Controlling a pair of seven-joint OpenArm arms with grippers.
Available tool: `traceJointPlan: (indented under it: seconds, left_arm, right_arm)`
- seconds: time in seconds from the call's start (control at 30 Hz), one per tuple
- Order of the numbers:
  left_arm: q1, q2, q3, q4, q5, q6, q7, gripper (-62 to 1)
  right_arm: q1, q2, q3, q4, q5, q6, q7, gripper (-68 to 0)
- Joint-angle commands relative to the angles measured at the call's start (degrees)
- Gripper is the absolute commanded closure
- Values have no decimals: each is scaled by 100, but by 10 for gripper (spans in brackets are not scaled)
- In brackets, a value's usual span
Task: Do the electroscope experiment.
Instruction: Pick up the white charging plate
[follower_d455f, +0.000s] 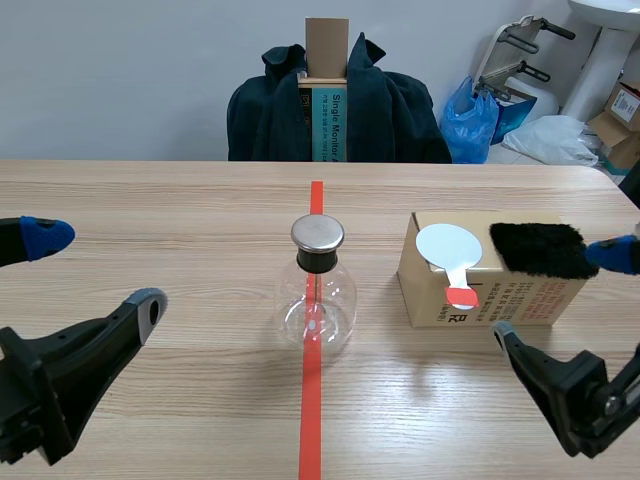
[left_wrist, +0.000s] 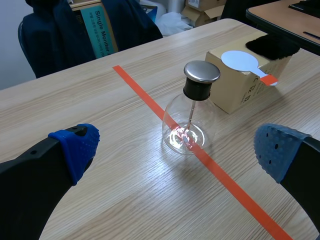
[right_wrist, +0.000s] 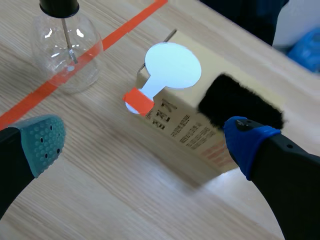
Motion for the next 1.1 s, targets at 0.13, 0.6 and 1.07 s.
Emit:
traceJointPlan:
  seconds: [0.13,0.6,1.07]
  left_arm:
    - [-17,44,33,116,-17,-13,-76,-623]
    - [-17,42,33,116,-17,-13,-81,-623]
    - [-17,44,33,116,-20,-13,-83,-623]
  right_arm:
    - [79,61,57,74,-2310,-297,938,-679]
    - [232,-304,39,-310,-7300,-2164,1687,-679]
    - [2124,-977,-896,-2997,-8356,-3891,1794,-679]
